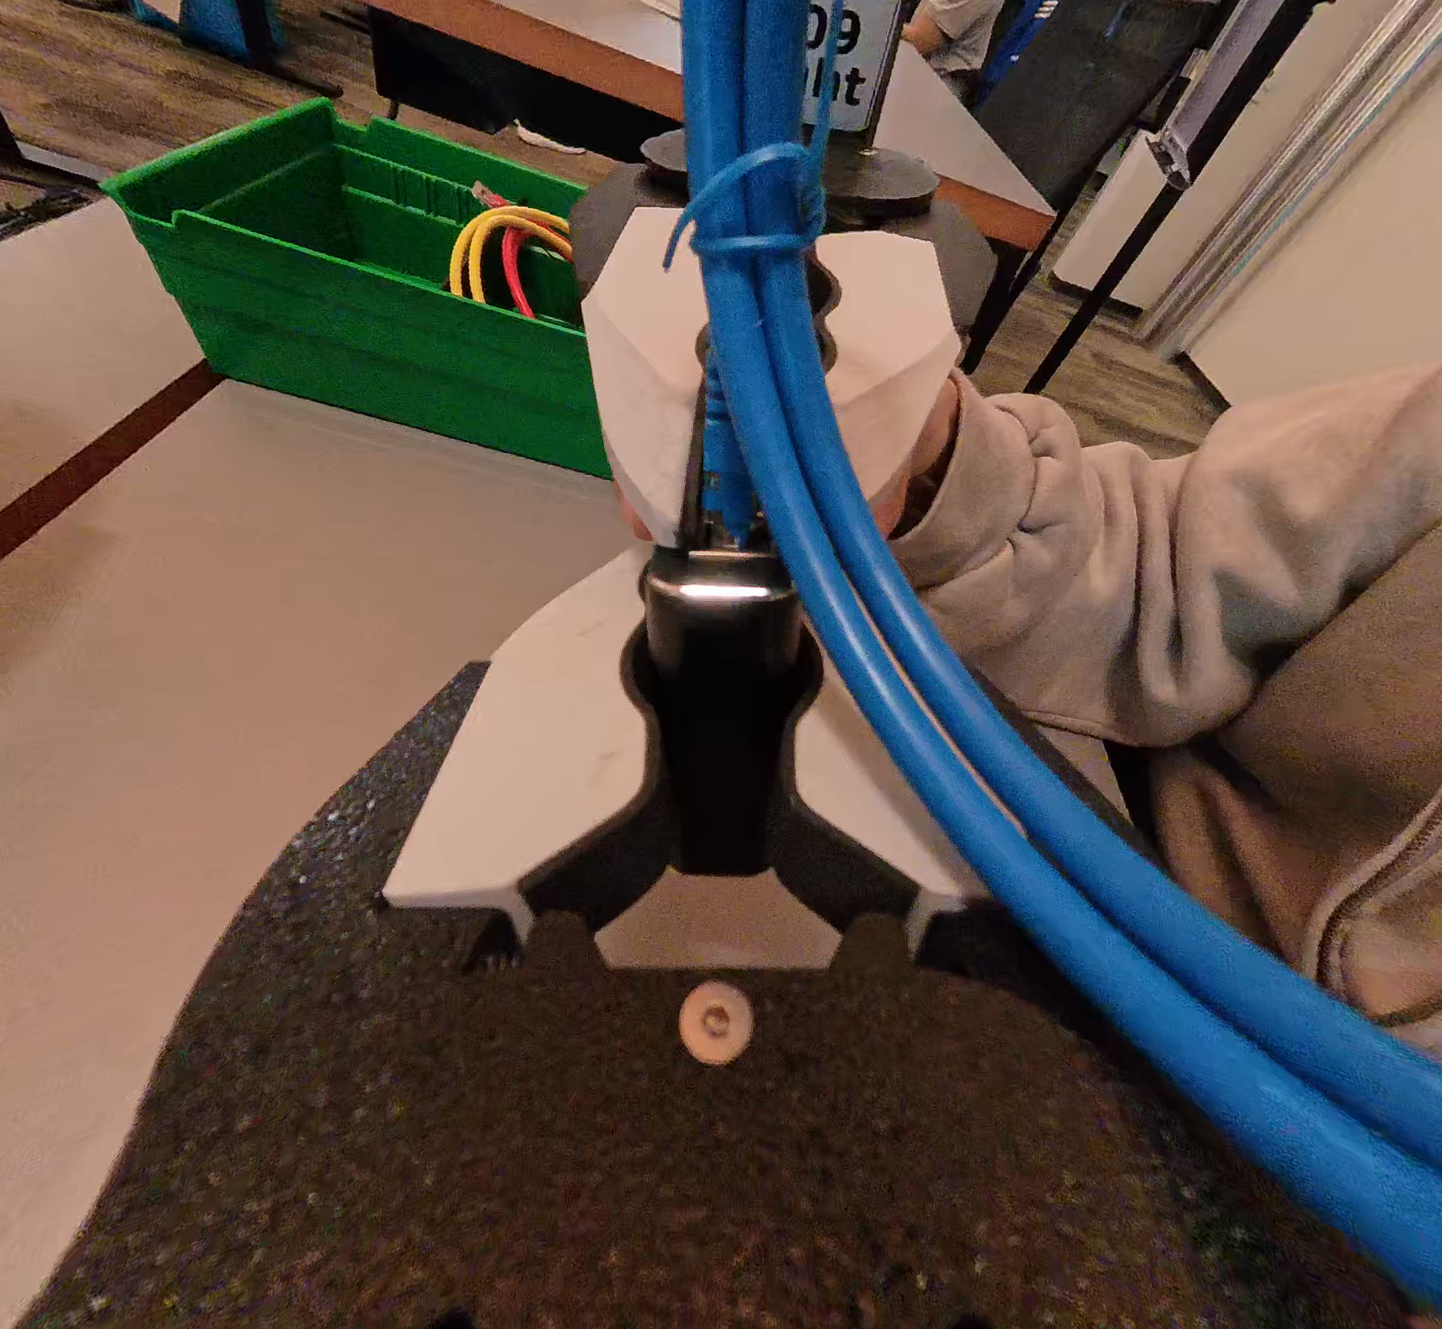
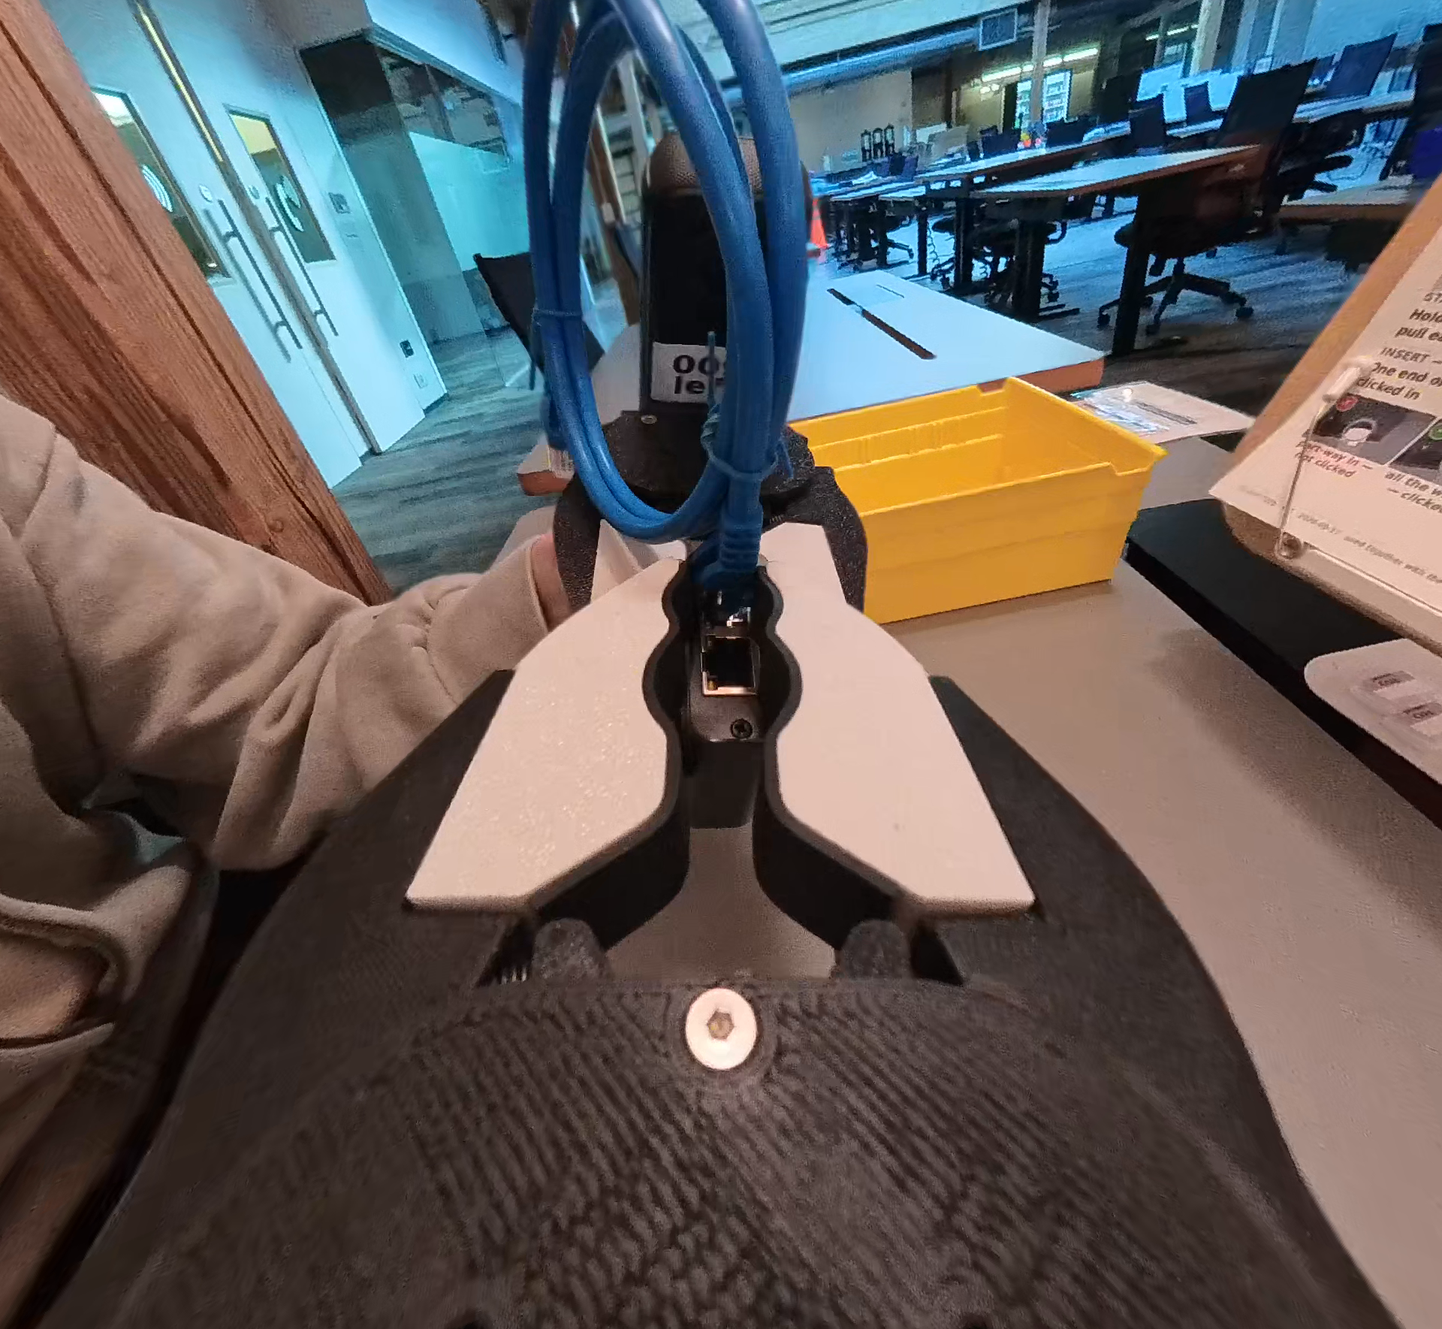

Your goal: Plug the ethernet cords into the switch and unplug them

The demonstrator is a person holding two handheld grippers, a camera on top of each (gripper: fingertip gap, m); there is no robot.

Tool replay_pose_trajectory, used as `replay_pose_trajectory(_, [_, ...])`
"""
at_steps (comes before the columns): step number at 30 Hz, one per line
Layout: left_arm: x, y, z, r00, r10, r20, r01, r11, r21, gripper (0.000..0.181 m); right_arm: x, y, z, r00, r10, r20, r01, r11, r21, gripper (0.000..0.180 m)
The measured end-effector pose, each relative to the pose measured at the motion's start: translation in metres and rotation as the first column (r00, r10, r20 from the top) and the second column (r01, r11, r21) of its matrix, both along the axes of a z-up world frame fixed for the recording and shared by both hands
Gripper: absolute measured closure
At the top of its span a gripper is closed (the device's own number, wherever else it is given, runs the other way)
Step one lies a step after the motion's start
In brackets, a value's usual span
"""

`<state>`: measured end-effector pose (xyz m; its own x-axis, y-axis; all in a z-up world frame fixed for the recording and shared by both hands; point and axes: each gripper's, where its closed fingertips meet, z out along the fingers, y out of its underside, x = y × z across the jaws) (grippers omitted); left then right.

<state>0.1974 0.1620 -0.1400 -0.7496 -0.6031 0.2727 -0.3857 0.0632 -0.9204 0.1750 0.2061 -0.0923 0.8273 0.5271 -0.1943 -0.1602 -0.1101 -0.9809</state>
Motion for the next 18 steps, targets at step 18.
replay_pose_trajectory(18, [-0.008, 0.005, -0.002, 0.992, -0.040, 0.120, 0.028, 0.994, 0.106, 0.155, -0.014, 0.003, -0.004, 0.996, -0.002, 0.090, 0.006, 0.999, -0.041, 0.166])
